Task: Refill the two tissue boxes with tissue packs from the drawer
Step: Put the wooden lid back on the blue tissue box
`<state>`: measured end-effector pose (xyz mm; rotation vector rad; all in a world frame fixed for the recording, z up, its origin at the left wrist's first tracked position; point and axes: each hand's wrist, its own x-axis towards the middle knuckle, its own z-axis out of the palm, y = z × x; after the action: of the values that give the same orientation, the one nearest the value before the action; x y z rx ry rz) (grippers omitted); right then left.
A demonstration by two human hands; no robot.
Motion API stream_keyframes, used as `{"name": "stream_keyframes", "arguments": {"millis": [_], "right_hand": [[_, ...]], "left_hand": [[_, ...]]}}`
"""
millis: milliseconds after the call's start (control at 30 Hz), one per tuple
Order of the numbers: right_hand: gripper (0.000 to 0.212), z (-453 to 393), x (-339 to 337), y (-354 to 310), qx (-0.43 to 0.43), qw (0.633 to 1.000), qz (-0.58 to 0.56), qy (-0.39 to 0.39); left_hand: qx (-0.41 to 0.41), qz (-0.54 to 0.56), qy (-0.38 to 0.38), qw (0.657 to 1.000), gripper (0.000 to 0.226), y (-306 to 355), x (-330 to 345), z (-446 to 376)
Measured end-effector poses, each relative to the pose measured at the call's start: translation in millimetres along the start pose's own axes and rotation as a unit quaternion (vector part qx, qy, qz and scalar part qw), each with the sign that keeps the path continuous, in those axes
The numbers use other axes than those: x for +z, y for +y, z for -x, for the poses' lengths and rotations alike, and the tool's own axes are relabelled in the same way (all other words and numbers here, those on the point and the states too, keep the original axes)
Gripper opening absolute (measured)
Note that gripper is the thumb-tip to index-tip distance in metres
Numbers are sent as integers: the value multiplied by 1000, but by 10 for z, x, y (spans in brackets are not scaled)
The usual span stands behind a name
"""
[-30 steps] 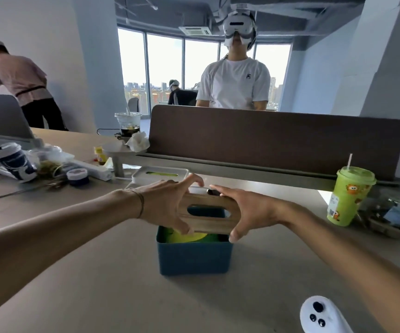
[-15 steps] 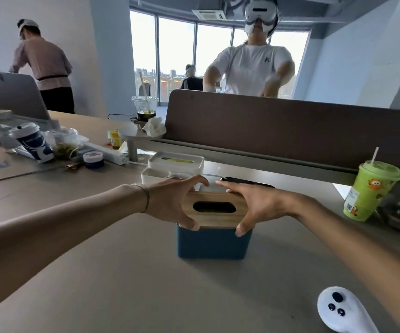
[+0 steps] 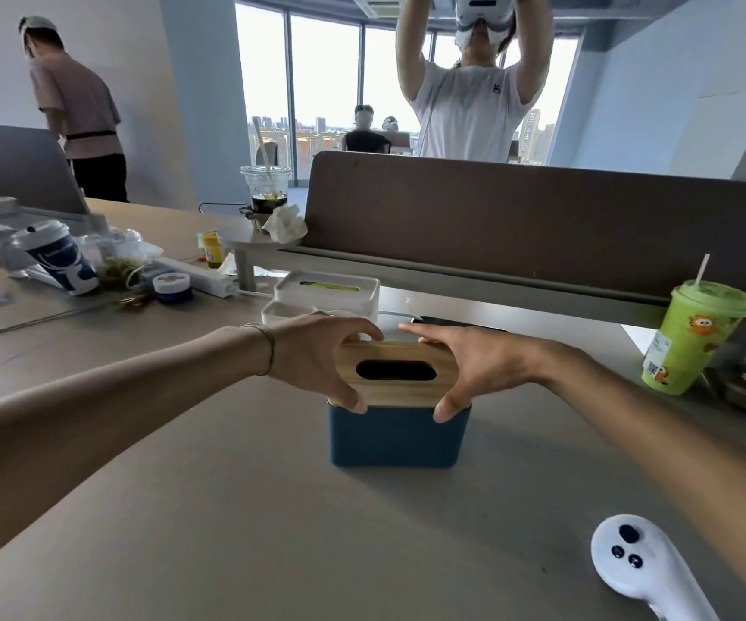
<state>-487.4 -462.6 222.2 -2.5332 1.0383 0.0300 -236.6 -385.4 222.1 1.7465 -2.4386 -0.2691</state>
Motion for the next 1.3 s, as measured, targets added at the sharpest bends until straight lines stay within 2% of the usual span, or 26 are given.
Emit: {"name": "stream_keyframes", "arguments": {"millis": [167, 367, 567, 833, 1300], "right_hand": [[121, -3, 0, 12, -4, 1000, 10, 3], [119, -9, -49, -45, -2, 1000, 27, -6], [117, 7, -70, -25, 4, 1000, 15, -17], [115, 8, -74, -37, -2, 1000, 28, -12], [103, -25, -61, -8, 4, 999, 39, -11]], "left_hand": [[8, -11, -2, 1000, 85, -11, -5, -16], [7, -46, -12, 999, 89, -4, -8, -65], [14, -24, 2, 1000, 82, 0, 0, -31], [6, -8, 3, 1000, 89, -7, -3, -28], [21, -48, 16, 999, 75, 37, -7, -38]]}}
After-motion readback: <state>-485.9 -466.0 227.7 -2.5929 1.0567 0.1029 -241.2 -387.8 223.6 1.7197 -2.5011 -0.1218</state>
